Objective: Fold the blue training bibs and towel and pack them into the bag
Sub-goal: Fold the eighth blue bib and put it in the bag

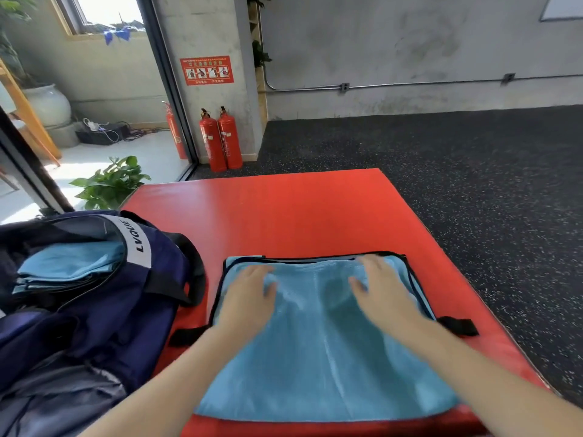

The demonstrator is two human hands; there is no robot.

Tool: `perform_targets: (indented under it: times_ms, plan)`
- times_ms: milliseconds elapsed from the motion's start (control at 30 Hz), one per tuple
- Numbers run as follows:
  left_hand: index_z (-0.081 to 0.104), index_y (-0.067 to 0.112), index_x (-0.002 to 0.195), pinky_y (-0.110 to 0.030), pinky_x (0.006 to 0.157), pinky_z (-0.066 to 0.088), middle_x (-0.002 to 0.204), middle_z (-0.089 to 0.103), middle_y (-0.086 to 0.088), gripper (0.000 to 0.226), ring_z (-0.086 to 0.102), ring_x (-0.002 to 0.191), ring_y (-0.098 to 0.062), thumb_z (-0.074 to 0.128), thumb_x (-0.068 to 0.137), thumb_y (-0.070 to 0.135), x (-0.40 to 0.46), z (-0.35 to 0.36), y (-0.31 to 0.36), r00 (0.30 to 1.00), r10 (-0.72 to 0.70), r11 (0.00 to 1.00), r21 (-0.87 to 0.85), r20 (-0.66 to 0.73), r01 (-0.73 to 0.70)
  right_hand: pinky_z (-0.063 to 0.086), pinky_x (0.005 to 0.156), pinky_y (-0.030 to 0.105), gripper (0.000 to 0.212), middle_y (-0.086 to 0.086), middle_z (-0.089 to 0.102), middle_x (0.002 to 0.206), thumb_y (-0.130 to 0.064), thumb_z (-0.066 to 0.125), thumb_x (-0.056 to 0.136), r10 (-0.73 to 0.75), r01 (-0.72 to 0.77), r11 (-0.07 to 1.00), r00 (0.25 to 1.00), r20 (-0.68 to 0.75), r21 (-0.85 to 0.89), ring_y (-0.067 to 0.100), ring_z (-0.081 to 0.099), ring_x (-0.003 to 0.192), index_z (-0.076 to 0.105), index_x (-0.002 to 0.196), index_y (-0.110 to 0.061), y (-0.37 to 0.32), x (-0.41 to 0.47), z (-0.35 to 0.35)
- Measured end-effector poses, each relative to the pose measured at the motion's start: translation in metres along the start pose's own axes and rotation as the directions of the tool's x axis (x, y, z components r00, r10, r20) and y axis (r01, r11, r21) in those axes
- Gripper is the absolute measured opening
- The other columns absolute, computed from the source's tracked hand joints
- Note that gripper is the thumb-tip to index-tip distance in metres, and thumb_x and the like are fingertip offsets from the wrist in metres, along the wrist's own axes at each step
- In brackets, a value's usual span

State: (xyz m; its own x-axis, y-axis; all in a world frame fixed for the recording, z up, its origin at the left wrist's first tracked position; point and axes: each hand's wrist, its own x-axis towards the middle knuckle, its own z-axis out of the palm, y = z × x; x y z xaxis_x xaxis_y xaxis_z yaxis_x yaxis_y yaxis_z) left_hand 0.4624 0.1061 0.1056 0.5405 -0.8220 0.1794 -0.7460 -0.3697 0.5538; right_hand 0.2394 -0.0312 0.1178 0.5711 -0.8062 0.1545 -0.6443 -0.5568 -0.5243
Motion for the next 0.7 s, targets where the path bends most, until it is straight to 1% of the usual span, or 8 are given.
perform_targets:
  times_ms: [133,200,233,300,400,500,633,700]
  plan:
    - [0.039,0.02,0.15,-0.034,0.123,0.017,0.159,0.034,-0.002,0.056,0.025,0.149,-0.018,0.046,0.102,0.047,-0.053,0.035,0.031,0.977,0.089,0.992,0.075,0.193,-0.106,0.013,0.123,0.028,0.07,0.001,0.029,0.163,-0.059,0.028,0.101,-0.071,0.085,0.993,0.983,0.168,-0.078,0.017,0.022,0.151,0.031,0.155,-0.015,-0.021,-0.053,0.038]
    - [0.023,0.028,0.157,-0.036,0.125,0.001,0.167,0.012,-0.002,0.069,0.003,0.155,-0.019,0.023,0.098,0.065,-0.076,0.044,0.034,0.965,0.071,0.962,0.237,0.251,-0.132,0.001,0.122,0.027,0.091,-0.002,0.02,0.166,-0.074,0.001,0.089,-0.104,0.145,0.97,0.973,0.205,-0.194,0.015,0.011,0.154,0.025,0.159,-0.021,-0.012,-0.067,0.044]
    - [0.015,0.033,0.159,-0.038,0.124,-0.004,0.168,0.005,-0.002,0.077,-0.002,0.155,-0.02,0.009,0.092,0.071,-0.085,0.045,0.033,0.965,0.066,0.943,0.301,0.253,-0.144,-0.003,0.122,0.028,0.093,-0.004,0.017,0.167,-0.075,-0.003,0.086,-0.109,0.156,0.958,0.974,0.198,-0.239,0.014,0.007,0.155,0.022,0.16,-0.024,-0.006,-0.07,0.042]
    - [0.008,0.037,0.159,-0.042,0.124,-0.004,0.169,0.001,-0.004,0.089,-0.005,0.155,-0.022,-0.006,0.081,0.076,-0.094,0.04,0.017,0.972,0.054,0.911,0.387,0.227,-0.141,-0.007,0.122,0.029,0.096,-0.006,0.011,0.168,-0.077,-0.006,0.082,-0.083,0.138,0.939,0.98,0.182,-0.315,0.014,0.003,0.155,0.017,0.161,-0.028,0.01,-0.075,0.031]
    - [0.017,0.033,0.16,-0.044,0.124,0.007,0.168,0.012,-0.009,0.101,0.007,0.155,-0.027,-0.013,0.078,0.084,-0.098,0.021,-0.022,0.988,0.042,0.886,0.452,0.145,-0.104,-0.003,0.124,0.032,0.11,-0.004,0.008,0.169,-0.084,-0.021,0.074,-0.019,0.083,0.916,0.986,0.165,-0.393,0.014,0.001,0.155,0.013,0.161,-0.026,0.044,-0.081,0.009]
    - [0.027,0.027,0.158,-0.043,0.122,0.017,0.165,0.023,-0.009,0.106,0.018,0.153,-0.026,-0.016,0.08,0.083,-0.1,0.001,-0.05,0.993,0.002,0.862,0.503,0.117,-0.061,-0.003,0.124,0.028,0.108,-0.004,0.005,0.169,-0.084,-0.02,0.076,0.023,0.047,0.905,0.987,0.159,-0.423,0.012,0.0,0.155,0.008,0.162,-0.025,0.066,-0.086,-0.005]
    - [0.016,0.027,0.161,-0.042,0.124,0.01,0.168,0.011,-0.003,0.117,0.003,0.156,-0.02,-0.028,0.069,0.084,-0.101,-0.007,-0.052,0.99,-0.047,0.87,0.493,0.13,-0.023,-0.006,0.123,0.027,0.089,-0.004,0.0,0.169,-0.077,0.0,0.091,0.036,0.038,0.905,0.986,0.166,-0.424,0.01,-0.004,0.155,0.003,0.162,-0.024,0.067,-0.089,-0.01]
    - [0.011,0.025,0.161,-0.042,0.124,0.007,0.169,0.007,-0.004,0.119,-0.001,0.156,-0.02,-0.031,0.066,0.084,-0.098,-0.007,-0.048,0.991,-0.038,0.869,0.494,0.131,-0.032,-0.003,0.125,0.03,0.094,-0.004,0.0,0.169,-0.079,-0.005,0.087,0.04,0.036,0.899,0.986,0.164,-0.436,0.011,-0.003,0.155,0.004,0.162,-0.024,0.067,-0.085,-0.009]
